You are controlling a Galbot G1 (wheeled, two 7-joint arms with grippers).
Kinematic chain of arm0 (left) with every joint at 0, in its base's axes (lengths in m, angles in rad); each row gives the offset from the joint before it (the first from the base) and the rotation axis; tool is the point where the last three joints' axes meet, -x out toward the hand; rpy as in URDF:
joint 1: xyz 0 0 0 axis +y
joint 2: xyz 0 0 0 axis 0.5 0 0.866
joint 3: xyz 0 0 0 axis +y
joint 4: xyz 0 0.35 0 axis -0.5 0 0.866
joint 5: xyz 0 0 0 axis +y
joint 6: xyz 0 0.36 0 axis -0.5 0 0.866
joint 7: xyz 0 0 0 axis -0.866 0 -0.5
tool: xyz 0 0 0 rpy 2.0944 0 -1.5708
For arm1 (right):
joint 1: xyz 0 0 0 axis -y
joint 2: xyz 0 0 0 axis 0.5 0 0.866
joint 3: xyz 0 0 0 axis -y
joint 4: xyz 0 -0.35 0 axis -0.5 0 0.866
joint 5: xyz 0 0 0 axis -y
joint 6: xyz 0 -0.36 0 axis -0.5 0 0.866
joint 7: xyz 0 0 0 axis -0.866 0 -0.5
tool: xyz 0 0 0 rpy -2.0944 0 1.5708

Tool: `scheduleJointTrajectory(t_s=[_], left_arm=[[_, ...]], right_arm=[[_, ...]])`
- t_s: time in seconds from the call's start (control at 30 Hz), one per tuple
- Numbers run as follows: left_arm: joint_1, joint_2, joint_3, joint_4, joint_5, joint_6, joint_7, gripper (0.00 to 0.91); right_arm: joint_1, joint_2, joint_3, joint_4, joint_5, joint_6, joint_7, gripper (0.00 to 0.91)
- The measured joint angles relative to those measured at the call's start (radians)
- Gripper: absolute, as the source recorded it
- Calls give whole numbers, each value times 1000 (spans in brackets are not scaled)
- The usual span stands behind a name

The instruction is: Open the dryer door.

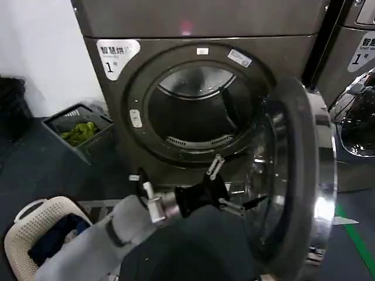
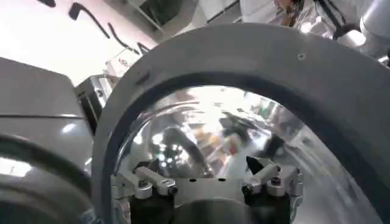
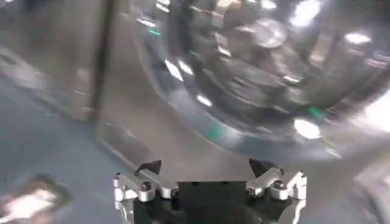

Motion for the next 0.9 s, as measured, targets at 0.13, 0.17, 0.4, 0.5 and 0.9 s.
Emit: scheduleJointTrajectory(t_s=[0.13,0.17,0.4,0.5,0.9], left_arm=[[-46,-45,43,28,1,6,-8,907],[-56,-58,53,38,1,6,-9,907],[-110,-119,113,86,3,9,-9,907],[-130,-147,135,107,4,10,-9,907],[-174,-235,191,190,13,7,-10,907]], right_arm=[[-11,10,55,-96,-40,-1,115,907],[-19,13,75,-121,-50,-3,138,907],[-130,36,290,-240,-152,-18,329,907],[-225,52,423,-263,-190,-38,454,907],[-841,265,1101,-29,-234,-213,947,907]])
